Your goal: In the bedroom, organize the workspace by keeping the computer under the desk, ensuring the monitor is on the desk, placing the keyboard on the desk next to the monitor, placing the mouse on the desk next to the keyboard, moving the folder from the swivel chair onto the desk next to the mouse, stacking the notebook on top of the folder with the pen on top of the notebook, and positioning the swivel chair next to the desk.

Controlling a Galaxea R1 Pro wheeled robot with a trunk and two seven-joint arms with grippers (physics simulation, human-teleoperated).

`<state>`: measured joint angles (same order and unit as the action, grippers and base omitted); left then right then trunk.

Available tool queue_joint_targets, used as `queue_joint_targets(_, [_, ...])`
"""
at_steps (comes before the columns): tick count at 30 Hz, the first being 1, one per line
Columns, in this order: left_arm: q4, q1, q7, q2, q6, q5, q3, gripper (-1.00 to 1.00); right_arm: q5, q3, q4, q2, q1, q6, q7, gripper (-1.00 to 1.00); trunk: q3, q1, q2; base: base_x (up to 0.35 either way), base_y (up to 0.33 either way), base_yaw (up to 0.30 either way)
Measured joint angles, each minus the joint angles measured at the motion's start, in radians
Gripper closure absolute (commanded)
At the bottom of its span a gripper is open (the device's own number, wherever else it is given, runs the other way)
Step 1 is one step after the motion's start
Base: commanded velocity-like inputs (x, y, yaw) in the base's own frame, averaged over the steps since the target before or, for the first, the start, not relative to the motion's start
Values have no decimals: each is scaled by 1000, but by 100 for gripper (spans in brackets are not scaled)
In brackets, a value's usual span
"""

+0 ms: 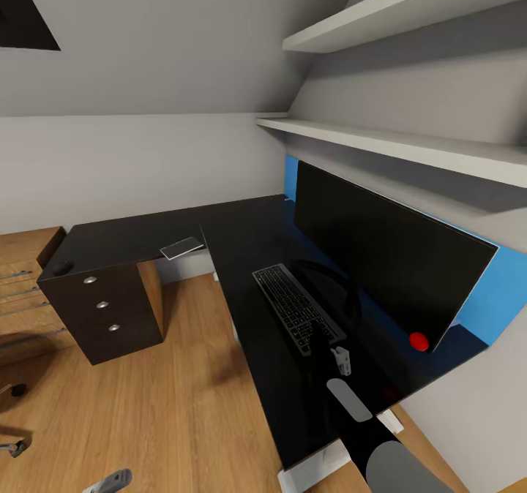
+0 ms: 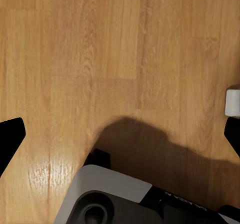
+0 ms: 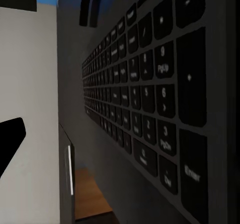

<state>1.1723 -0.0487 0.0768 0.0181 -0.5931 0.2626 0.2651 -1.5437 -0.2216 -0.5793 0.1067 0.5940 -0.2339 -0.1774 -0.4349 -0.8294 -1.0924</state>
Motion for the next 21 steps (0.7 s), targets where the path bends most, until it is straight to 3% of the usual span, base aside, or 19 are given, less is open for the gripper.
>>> queue_joint_targets(7, [-1,0,0,0,2,1,1,-100,0,0,0,0,0,0,0,-100,0,0,0,-98,0,0])
queue_joint_targets(21, [-1,0,0,0,1,2,1,-100,0,-1,0,0,0,0,0,-100,0,-1,0,-317,0,0])
